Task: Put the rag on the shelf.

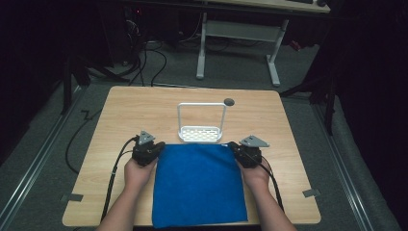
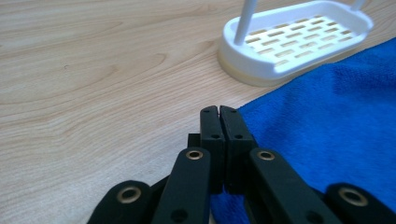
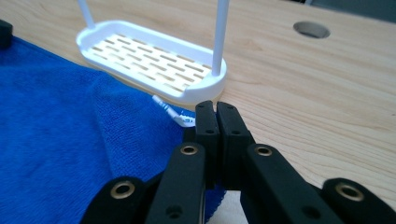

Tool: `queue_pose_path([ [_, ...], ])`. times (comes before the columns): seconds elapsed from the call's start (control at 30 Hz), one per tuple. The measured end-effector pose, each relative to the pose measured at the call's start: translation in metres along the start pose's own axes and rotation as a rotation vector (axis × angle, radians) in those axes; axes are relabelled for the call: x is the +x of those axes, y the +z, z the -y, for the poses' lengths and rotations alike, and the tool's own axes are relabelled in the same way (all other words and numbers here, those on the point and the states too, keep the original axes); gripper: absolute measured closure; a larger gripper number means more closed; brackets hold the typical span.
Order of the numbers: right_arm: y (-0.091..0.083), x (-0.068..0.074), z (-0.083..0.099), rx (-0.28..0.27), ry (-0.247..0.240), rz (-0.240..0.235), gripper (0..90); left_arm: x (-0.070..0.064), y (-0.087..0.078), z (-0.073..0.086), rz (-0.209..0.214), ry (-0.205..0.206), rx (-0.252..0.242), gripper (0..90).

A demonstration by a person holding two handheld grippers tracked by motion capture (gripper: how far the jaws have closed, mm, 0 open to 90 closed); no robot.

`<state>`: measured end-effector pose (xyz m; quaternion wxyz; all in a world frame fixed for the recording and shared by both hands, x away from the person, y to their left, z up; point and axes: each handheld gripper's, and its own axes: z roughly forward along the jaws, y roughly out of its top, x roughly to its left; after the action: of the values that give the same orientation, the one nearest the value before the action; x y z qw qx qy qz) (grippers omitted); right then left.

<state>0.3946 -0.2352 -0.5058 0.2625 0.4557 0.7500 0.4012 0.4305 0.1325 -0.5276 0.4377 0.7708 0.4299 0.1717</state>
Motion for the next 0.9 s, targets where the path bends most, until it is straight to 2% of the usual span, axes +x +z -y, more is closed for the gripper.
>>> queue_pose_path([
  [0.2,-0.023,0.004,0.006,-0.101,0.014,0.000,88.7,-0.012,-0.020,-0.002,-0.021,0.032,-0.080,89.1],
  [0.23,-0.025,0.005,0.006,-0.105,0.005,0.002,88.7,-0.013,-0.025,-0.002,-0.028,0.033,-0.107,89.1],
  [0.37,-0.038,0.008,0.005,-0.166,-0.005,0.018,88.7,-0.017,-0.040,-0.004,-0.034,0.024,-0.161,89.1],
  [0.47,-0.045,0.009,0.002,-0.192,0.007,0.012,88.6,-0.020,-0.050,-0.007,-0.039,0.027,-0.200,89.0],
  [0.9,-0.070,0.018,-0.012,-0.286,-0.015,0.013,88.6,-0.033,-0.077,-0.018,-0.033,0.077,-0.330,88.9],
])
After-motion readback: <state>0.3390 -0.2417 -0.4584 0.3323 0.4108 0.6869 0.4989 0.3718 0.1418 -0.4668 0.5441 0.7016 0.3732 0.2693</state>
